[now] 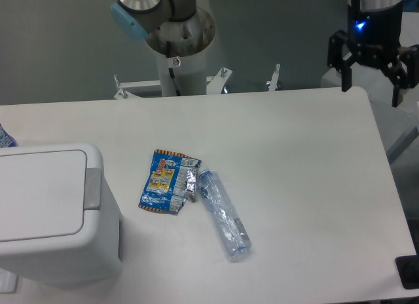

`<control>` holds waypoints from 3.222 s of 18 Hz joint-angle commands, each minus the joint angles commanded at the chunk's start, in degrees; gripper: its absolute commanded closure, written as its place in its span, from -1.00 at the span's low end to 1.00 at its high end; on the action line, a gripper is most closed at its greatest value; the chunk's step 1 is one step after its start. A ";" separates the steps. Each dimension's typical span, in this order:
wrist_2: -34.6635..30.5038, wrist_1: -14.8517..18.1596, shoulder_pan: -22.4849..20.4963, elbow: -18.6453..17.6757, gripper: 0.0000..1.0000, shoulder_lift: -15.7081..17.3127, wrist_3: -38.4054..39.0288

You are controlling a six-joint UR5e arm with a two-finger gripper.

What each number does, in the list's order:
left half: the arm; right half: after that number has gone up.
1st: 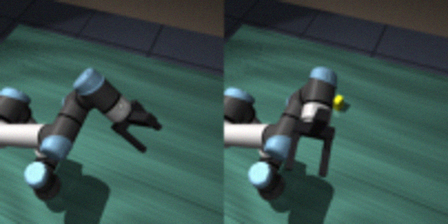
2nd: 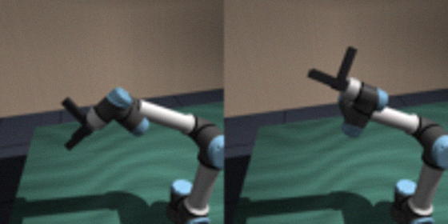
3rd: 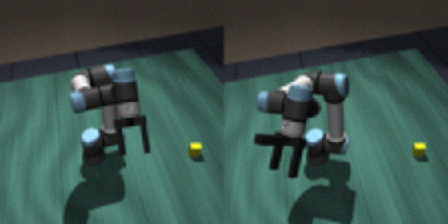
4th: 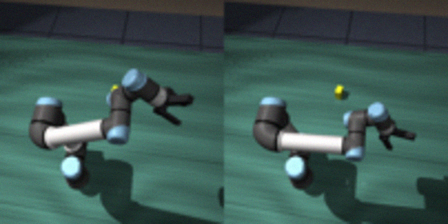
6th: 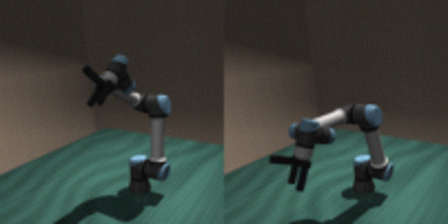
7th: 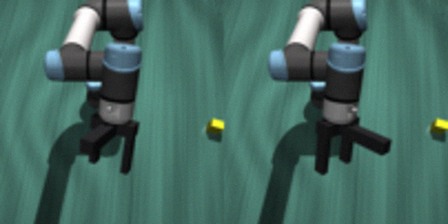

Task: Open the trash can
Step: 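Move the open gripper across the table toward the trash can lid, then lower the gripper onto the lid edge and hook it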

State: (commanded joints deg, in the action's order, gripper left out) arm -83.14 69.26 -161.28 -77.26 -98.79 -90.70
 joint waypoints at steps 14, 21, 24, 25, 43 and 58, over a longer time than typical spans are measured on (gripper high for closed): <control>0.53 -0.70 11.94 -1.50 -1.00 0.09 31.61; 0.35 -9.66 19.76 -1.14 -1.00 -2.20 59.29; 0.44 -10.28 22.93 -1.41 -1.00 -2.37 69.75; 0.44 -10.80 24.07 -1.67 -1.00 -2.46 72.66; 0.88 -11.60 35.59 -4.13 -1.00 -4.39 98.53; 0.88 -11.60 36.91 -4.92 -1.00 -5.54 98.53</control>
State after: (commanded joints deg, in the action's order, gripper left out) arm -82.27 57.66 -124.37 -82.18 -104.33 7.82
